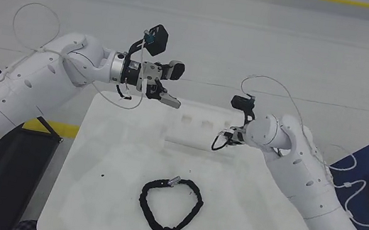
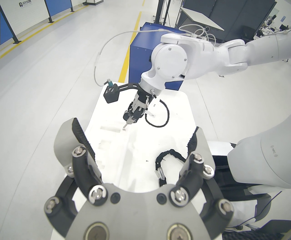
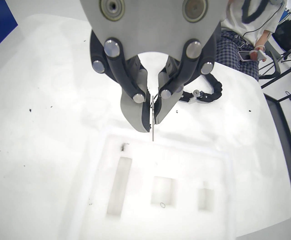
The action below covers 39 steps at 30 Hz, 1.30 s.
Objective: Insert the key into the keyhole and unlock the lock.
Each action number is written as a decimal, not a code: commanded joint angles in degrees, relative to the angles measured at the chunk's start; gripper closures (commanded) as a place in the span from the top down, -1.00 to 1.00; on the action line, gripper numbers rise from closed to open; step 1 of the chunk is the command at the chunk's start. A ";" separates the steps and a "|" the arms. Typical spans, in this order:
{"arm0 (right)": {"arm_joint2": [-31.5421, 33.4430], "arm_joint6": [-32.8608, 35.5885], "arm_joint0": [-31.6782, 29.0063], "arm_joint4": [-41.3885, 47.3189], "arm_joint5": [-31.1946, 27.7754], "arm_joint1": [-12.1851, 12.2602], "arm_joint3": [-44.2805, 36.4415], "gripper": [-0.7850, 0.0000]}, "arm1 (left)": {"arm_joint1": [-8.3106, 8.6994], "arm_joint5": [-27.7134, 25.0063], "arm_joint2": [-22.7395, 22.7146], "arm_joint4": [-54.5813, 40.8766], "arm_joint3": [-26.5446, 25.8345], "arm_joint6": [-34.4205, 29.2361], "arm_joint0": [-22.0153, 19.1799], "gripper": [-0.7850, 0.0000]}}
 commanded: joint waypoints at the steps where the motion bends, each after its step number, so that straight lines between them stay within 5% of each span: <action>1: 3.88 0.81 -3.17 0.47 -1.71 1.25 -5.86 -1.00 | 0.00 0.00 0.00 0.00 0.00 0.00 0.00 1.00; 11: 19.65 -1.91 -17.81 4.41 -8.59 4.98 -24.60 -1.00 | 0.00 0.00 0.00 0.00 0.00 0.00 0.00 1.00; 21: 30.30 -13.32 -28.58 8.25 -15.31 6.29 -34.02 -1.00 | 0.00 0.00 0.00 0.00 0.00 0.00 0.00 1.00; 39: 30.58 -13.90 -28.96 8.07 -15.44 6.32 -34.29 -1.00 | 0.00 0.00 0.00 0.00 0.00 0.00 0.00 1.00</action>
